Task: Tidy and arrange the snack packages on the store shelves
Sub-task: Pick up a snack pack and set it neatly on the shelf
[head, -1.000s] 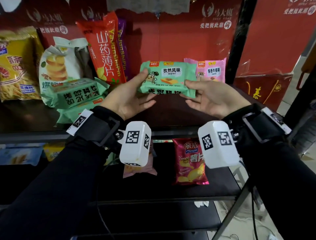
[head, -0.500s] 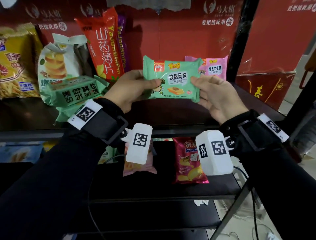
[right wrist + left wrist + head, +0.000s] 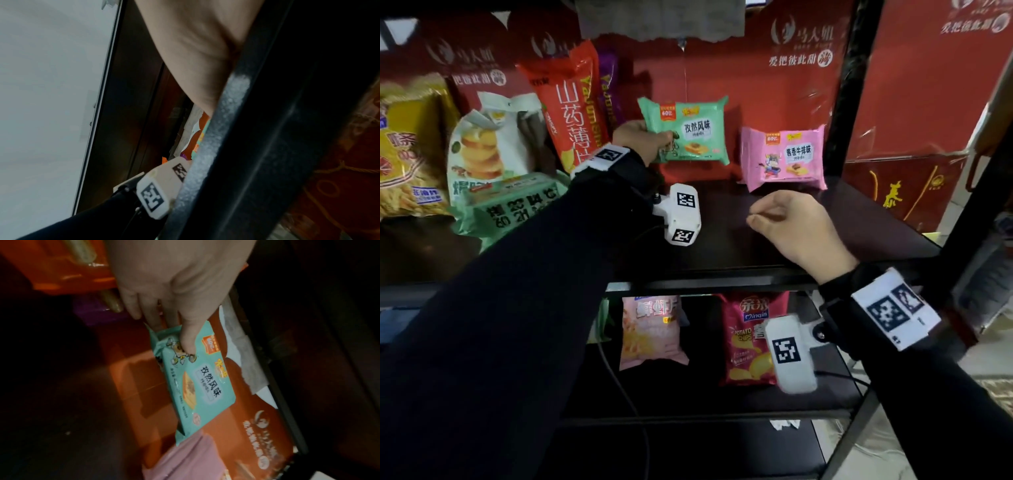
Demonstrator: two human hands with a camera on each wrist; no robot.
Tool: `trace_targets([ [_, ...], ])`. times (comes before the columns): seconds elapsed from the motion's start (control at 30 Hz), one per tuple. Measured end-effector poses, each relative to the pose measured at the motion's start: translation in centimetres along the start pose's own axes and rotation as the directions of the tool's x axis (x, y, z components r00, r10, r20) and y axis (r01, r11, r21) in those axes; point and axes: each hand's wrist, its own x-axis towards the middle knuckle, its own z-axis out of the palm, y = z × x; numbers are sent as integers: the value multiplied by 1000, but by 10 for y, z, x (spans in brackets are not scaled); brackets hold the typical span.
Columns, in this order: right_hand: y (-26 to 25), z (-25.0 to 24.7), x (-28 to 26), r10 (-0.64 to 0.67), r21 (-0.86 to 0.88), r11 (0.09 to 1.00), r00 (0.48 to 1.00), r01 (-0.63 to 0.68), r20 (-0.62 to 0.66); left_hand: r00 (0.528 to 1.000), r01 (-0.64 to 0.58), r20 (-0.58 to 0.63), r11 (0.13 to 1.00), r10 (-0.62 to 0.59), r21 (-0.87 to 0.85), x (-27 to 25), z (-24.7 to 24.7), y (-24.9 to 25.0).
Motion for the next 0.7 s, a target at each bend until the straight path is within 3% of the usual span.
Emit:
trace_targets([
  [0.23,3,0,-3,-44,-66,997,999,43,-21,987,126,62,954,-149,273,29,11,-39],
  [0.37,4,-1,-2,-60,-79,995,998,59,-14,967,221,39,900,-254,375,35,13,-42],
  [0.7,4,2,-4,-114,-157,981,993,112,-7,981,147,30,833,-192,534,26,16,-37],
])
